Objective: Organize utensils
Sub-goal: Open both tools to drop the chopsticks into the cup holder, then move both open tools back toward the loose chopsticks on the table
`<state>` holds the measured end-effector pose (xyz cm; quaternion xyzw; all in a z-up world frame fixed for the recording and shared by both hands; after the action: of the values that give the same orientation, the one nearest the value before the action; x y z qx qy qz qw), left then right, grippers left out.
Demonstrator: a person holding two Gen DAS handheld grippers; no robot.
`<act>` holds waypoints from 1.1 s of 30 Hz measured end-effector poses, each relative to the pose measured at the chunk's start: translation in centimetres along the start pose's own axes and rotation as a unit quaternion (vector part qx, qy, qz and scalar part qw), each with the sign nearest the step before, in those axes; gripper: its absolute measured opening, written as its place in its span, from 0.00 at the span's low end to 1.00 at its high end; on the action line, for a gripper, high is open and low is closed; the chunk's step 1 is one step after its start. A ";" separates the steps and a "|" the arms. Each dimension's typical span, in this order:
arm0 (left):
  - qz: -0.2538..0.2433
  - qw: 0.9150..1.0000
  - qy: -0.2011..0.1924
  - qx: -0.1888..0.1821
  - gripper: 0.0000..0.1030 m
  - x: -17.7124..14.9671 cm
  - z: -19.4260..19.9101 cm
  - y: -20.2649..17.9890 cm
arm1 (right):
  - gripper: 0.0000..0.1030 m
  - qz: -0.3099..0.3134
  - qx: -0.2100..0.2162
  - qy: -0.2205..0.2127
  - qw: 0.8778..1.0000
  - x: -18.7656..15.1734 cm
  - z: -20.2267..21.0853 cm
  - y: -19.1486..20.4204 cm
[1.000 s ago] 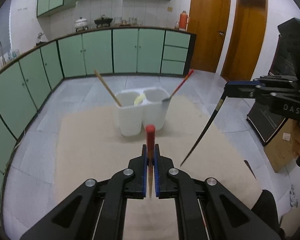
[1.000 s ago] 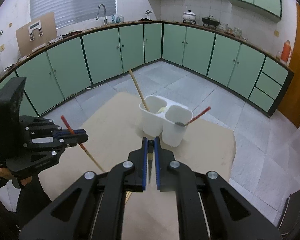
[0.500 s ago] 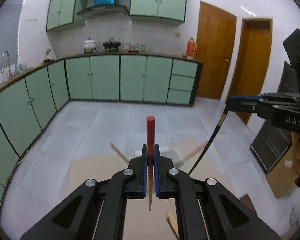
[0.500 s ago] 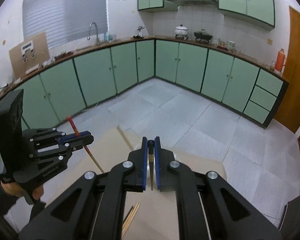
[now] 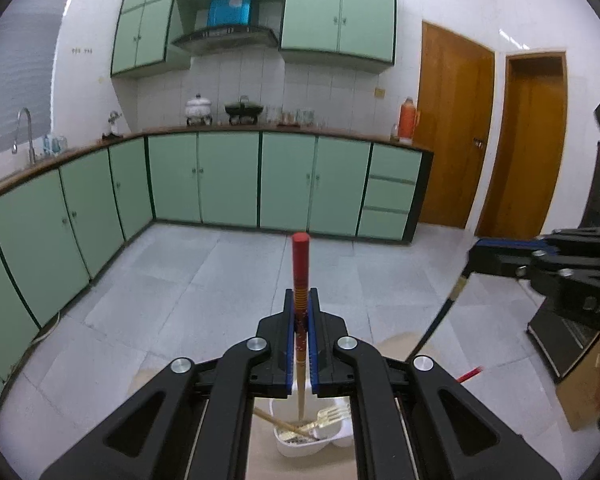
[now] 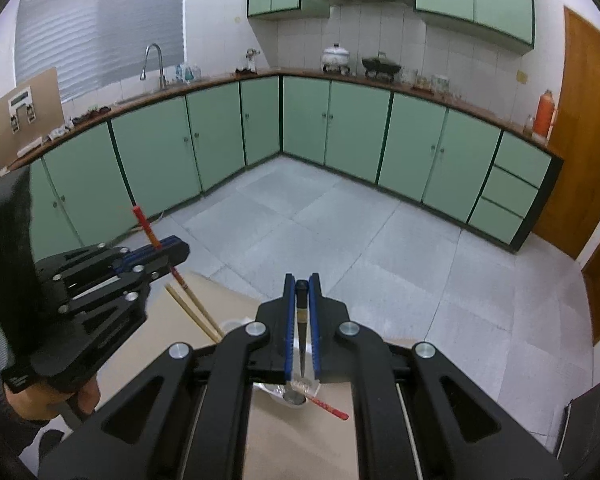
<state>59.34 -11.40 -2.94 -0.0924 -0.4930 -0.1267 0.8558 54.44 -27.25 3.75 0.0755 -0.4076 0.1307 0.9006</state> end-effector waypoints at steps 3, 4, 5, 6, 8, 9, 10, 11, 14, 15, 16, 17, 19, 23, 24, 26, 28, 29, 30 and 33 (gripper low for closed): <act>0.004 1.000 0.022 0.005 0.06 -2.2 -2.0 0.3 | 0.09 -0.003 0.007 0.020 1.000 -2.1 -1.5 -0.4; 0.007 1.000 0.029 0.003 0.12 -2.9 -2.3 0.4 | 0.13 -0.004 0.008 0.021 1.000 -2.4 -1.5 -0.3; 0.010 0.999 0.036 0.000 0.17 -3.4 -2.3 0.6 | 0.28 -0.005 0.006 0.018 1.000 -2.9 -1.3 -0.4; 0.010 0.999 0.036 -0.001 0.30 -3.7 -2.1 0.7 | 0.34 -0.004 0.004 0.012 1.000 -3.2 -0.9 -0.3; 0.005 0.999 0.032 -0.001 0.40 -4.0 -1.1 0.9 | 0.34 0.003 0.004 -0.005 1.000 -3.9 0.4 -0.1; 0.001 1.000 0.025 -0.002 0.40 -4.1 -0.2 1.0 | 0.34 0.005 0.007 -0.016 1.000 -4.3 1.5 0.1; -0.002 1.000 0.020 -0.004 0.44 -4.1 0.8 1.2 | 0.34 0.006 0.009 -0.024 1.000 -4.5 2.2 0.0; -0.005 1.000 0.014 -0.004 0.48 -4.3 2.3 1.3 | 0.34 0.010 0.010 -0.033 0.999 -5.0 3.2 0.2; -0.012 1.000 0.004 0.007 0.59 -5.2 5.7 1.9 | 0.34 0.031 0.010 -0.066 0.997 -7.8 7.3 1.7; -0.018 1.000 0.003 0.010 0.60 -6.2 7.4 2.0 | 0.36 0.038 0.009 -0.079 0.996 -9.4 8.7 2.3; -0.021 1.000 0.003 0.011 0.62 -7.0 8.6 2.1 | 0.39 0.043 0.008 -0.085 0.995 -10.9 9.6 2.7; -0.025 1.000 0.003 0.011 0.63 -8.0 9.8 2.2 | 0.41 0.046 0.008 -0.090 0.995 -12.9 10.6 3.4; -0.027 1.000 0.002 0.013 0.66 -11.4 12.7 2.3 | 0.41 0.037 0.023 -0.085 0.995 -17.5 11.6 4.2; -0.039 0.999 0.016 0.016 0.66 -18.8 16.5 1.2 | 0.41 0.006 0.028 -0.042 0.999 -28.0 10.8 6.4; -0.043 0.999 0.019 0.020 0.66 -21.1 17.5 0.7 | 0.41 0.001 0.028 -0.028 0.999 -30.9 10.2 7.2; -0.028 0.999 0.034 0.014 0.66 -25.3 19.0 0.3 | 0.41 -0.004 0.039 -0.002 0.999 -35.2 9.5 8.9; -0.009 0.999 0.047 0.013 0.66 -27.8 19.9 0.2 | 0.41 -0.004 0.044 0.026 0.999 -38.9 8.3 10.4; -0.008 0.999 0.051 0.014 0.66 -28.9 20.3 0.0 | 0.41 0.000 0.047 0.036 0.998 -40.3 7.9 11.2; -0.004 0.998 0.052 0.021 0.66 -30.0 20.9 -0.1 | 0.41 0.004 0.048 0.042 0.998 -41.4 7.6 11.9; 0.021 0.998 0.062 0.009 0.66 -31.9 21.8 -0.5 | 0.40 0.014 0.052 0.055 0.997 -43.1 6.7 13.6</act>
<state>25.94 -1.70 -19.80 -0.0869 -0.4383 -0.1095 0.8879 18.27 -23.37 -23.98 0.1091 -0.3514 0.1688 0.9144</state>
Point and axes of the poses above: each gripper's, at about its wrist camera, not at the fingertips, and z roughly against the way its jaws point, y to its left, x to its top, the point moved 2 cm from there along -z, roughly the way its jaws point, and after that the axes turned 4 degrees about x, right-handed, at the moved point
